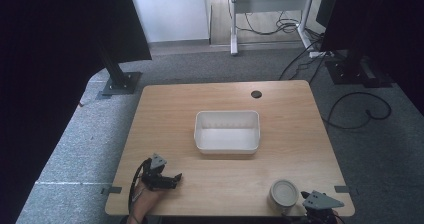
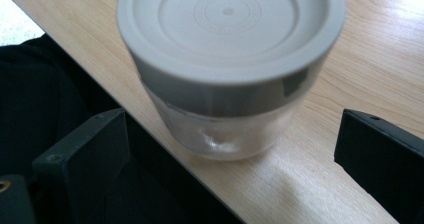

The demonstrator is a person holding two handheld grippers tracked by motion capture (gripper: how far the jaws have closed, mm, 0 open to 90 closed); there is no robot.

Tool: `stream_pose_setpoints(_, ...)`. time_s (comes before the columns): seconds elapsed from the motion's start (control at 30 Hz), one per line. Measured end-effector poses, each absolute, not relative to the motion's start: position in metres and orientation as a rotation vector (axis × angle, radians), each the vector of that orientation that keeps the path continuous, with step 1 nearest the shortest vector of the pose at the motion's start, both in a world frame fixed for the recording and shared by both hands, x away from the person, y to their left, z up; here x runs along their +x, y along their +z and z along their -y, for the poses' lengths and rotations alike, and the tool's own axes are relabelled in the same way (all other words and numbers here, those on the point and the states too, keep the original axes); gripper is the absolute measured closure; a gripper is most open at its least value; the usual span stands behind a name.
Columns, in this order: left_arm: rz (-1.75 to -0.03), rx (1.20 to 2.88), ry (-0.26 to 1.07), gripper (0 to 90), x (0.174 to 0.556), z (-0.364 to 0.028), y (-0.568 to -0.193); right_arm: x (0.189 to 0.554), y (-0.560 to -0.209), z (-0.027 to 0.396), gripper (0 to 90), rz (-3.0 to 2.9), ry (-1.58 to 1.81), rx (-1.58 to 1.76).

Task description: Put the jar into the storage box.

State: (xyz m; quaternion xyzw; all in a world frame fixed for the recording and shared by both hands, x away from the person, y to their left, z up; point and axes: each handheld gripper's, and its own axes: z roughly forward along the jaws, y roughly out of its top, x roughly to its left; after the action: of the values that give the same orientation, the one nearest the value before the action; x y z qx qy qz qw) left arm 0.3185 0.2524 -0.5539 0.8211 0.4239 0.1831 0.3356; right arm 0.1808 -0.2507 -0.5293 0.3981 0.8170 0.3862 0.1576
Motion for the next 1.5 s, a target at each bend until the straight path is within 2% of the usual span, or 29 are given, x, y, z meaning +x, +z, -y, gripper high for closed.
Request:
stream_pose_setpoints(0.87,-1.107,2.143,0.478,1.4,0.318,-0.252,-0.554,0.202,-0.533,0.226,2.8,-2.332,1.088,1.145)
stream_pose_setpoints(1.13,-1.106,2.142,0.477,1.4,0.318,-0.252,-0.554,0.208,-0.537,0.221,7.8,-2.333,1.068,1.156)
stream_pose_setpoints(1.5,-1.106,2.143,0.478,1.4,0.319,-0.252,-0.554,0.208,-0.535,0.215,9.3,-2.291,1.024,1.175)
